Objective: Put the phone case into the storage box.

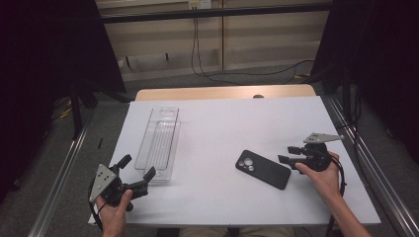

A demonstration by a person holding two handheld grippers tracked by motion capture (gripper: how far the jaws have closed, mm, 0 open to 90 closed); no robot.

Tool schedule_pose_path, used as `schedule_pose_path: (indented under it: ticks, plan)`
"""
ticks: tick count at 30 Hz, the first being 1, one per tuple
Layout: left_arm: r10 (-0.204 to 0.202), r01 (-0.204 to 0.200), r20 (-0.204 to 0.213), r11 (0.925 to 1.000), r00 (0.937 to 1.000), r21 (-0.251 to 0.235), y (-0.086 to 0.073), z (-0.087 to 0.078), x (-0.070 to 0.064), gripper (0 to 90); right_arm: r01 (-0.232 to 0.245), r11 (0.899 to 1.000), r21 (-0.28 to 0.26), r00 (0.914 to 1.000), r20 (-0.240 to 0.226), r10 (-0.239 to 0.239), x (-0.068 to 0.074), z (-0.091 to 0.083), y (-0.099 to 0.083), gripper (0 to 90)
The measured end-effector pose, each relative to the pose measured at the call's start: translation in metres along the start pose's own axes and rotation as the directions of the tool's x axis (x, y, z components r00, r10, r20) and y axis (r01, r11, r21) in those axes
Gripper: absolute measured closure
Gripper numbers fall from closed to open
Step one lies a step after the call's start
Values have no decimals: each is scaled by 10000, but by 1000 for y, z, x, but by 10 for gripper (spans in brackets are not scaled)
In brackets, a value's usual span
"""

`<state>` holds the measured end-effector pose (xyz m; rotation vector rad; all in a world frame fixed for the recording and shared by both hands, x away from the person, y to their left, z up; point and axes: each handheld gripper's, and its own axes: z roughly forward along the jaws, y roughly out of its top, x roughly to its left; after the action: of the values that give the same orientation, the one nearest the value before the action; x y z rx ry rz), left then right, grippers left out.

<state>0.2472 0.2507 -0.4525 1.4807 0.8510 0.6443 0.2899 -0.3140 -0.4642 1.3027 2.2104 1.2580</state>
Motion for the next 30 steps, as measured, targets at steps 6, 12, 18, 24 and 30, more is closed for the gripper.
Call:
schedule_pose_path:
  ticks: [6, 12, 18, 24, 30]
  plan:
    - [-77, 77, -27, 10000, 10000, -38, 0, 0, 0, 24, -227, 9993, -310, 9997, 104, 231, -4, -1, 0, 149]
    - [-76, 76, 23, 10000, 10000, -36, 0, 0, 0, 24, -311, 9973, -668, 9992, 227, 326, -5, -8, 1, 23]
    - [-99, 99, 14, 9999, 9999, -24, 0, 0, 1, 24, 63, 9977, -677, 9986, -516, -98, 0, -12, 3, 28]
    - [-25, 25, 88, 10000, 10000, 43, 0, 0, -1, 24, 244, 9983, -527, 9941, -1041, -298, 7, -14, 8, 42]
    - [-23, 23, 59, 10000, 10000, 61, 0, 0, 0, 24, 597, 9982, -37, 9853, -1601, -595, 16, -7, 11, 46]
